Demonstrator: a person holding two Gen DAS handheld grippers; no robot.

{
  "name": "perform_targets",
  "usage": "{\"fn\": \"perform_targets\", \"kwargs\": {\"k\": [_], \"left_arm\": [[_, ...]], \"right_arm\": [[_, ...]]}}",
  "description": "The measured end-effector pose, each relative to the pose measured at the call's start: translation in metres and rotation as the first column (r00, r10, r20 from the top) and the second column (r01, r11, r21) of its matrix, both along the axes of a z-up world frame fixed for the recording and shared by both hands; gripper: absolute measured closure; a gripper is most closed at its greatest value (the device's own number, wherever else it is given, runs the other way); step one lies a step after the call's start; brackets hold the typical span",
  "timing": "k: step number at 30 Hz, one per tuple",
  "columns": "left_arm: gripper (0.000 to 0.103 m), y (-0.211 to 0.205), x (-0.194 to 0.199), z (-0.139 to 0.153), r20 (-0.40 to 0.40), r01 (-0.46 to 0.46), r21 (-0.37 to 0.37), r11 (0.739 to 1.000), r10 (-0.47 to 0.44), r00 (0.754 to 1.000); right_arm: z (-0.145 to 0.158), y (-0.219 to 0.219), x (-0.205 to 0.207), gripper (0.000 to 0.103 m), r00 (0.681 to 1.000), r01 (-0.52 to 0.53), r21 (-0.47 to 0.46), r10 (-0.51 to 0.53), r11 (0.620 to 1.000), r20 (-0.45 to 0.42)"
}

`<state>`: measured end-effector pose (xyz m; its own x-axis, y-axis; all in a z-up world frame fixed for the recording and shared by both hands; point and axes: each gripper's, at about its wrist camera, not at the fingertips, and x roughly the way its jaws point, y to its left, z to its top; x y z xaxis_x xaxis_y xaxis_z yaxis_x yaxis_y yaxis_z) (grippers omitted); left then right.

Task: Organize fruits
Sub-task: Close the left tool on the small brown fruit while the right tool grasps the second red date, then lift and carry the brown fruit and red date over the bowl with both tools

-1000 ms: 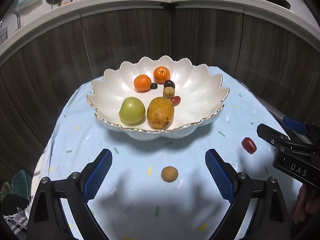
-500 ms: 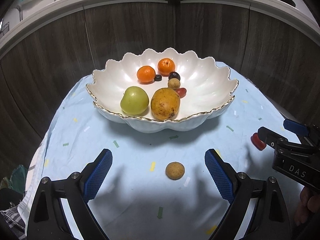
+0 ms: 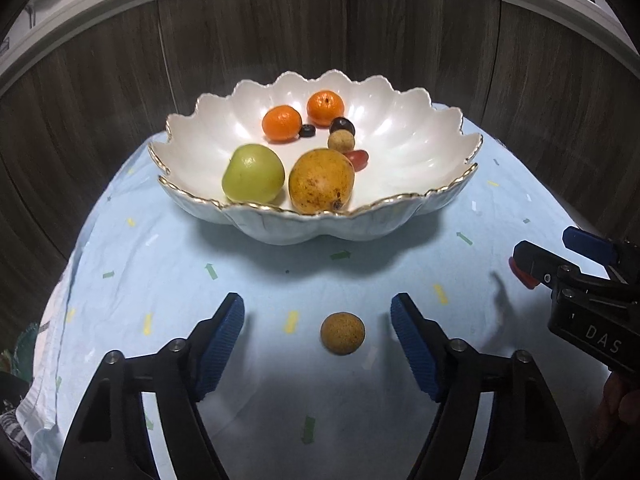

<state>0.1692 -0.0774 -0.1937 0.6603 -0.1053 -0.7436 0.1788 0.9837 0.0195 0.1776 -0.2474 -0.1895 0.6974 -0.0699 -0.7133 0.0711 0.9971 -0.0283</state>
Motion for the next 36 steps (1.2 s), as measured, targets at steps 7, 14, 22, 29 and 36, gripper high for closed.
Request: {"fn": "perform_targets", "kwargs": {"k": [7,14,22,29,36], "left_arm": [[0.047,0.000,0.004,-0.007,-0.048,0.009,-0.007,1.000,-0.009,0.999],[0.059,-0.003,0.003,-0.009,-0.057,0.025,0.000,1.000,-0.025,0.998],[0.067,-0.009,-0.005,-0.012,-0.044,0.052,0.011,0.999,-0.051,0.998],[0.074,-0.012,-0.008,-0.011,-0.035,0.065,0.004,0.998,-0.065,0.997],[0.079,-0.012,-0.008,-0.009,-0.038,0.076,-0.012,0.997,-0.076,0.996]], "right_arm": [[-0.009,-0.001,0.006,0.045,0.999,0.004,0.020,-0.004,1.000,-0.038],[-0.016,-0.001,0.007,0.046,0.998,0.003,0.018,-0.002,1.000,-0.058],[-0.019,-0.003,0.007,0.061,0.997,0.007,0.023,-0.006,1.000,-0.071],[-0.019,0.001,0.005,0.079,0.998,-0.013,0.009,0.014,1.000,-0.066],[-0.019,0.004,0.004,0.083,0.998,-0.024,0.008,0.025,1.000,-0.066]]}}
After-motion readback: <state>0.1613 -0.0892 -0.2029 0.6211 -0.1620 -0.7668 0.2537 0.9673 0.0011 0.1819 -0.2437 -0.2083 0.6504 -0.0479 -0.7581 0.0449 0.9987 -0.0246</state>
